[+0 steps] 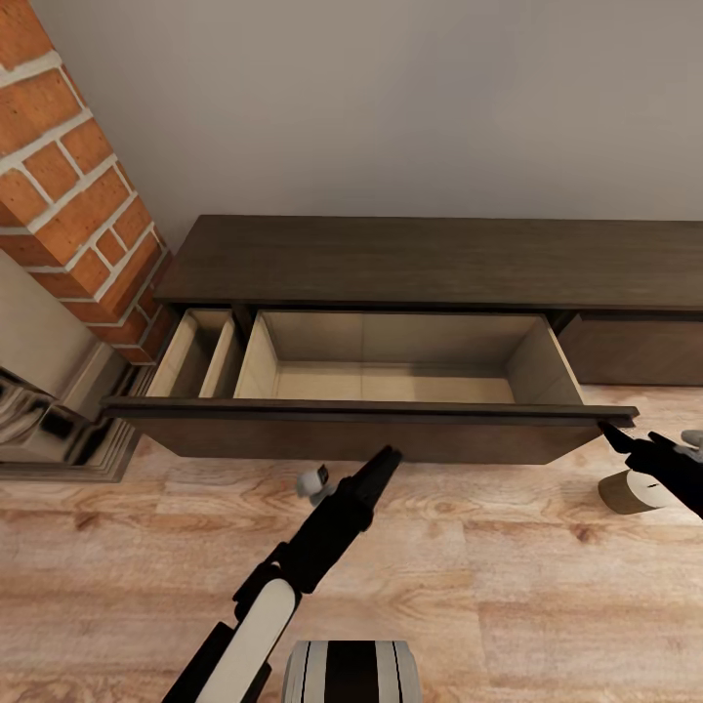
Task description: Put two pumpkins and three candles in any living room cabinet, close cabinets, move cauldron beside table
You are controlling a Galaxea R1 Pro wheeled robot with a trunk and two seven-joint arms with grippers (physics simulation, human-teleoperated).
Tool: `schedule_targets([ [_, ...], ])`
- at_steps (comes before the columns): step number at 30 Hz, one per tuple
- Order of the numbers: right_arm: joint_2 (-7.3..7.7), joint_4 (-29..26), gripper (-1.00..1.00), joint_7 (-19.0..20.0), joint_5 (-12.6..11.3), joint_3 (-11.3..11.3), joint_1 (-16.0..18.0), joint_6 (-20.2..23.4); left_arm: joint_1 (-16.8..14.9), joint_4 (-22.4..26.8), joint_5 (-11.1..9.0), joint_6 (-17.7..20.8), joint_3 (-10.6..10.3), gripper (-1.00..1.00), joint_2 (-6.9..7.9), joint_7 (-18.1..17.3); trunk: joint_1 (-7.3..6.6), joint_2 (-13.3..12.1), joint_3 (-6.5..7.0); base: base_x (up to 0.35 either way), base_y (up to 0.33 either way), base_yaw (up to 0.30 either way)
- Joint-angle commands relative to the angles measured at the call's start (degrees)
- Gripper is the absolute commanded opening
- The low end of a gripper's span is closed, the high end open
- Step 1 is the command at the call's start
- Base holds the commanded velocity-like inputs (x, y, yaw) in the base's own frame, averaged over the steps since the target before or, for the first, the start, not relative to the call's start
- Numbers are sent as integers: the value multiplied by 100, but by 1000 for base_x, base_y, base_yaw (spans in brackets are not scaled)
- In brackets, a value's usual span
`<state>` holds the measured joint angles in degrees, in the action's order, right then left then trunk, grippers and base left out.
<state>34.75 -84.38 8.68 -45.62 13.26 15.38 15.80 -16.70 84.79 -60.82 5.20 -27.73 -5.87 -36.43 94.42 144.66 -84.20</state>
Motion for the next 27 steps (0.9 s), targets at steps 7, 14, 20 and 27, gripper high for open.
schedule_targets([
  [7,-3,16,100,-2,1,-346,0,-66,1,-43,0,-17,-33,100,-8,-470,0,0,0,0,0,0],
  [14,-4,13,100,-15,2,-966,0,-360,1,-26,1,13,-40,100,-11,-653,0,0,0,0,0,0],
  [20,2,16,100,-18,9,-1071,0,-604,1,-30,-4,31,-40,100,-14,-724,0,0,0,0,0,0],
  [27,-5,20,100,-53,10,-1096,0,-629,1,-27,-149,41,-40,100,-35,-735,0,0,0,0,0,0],
])
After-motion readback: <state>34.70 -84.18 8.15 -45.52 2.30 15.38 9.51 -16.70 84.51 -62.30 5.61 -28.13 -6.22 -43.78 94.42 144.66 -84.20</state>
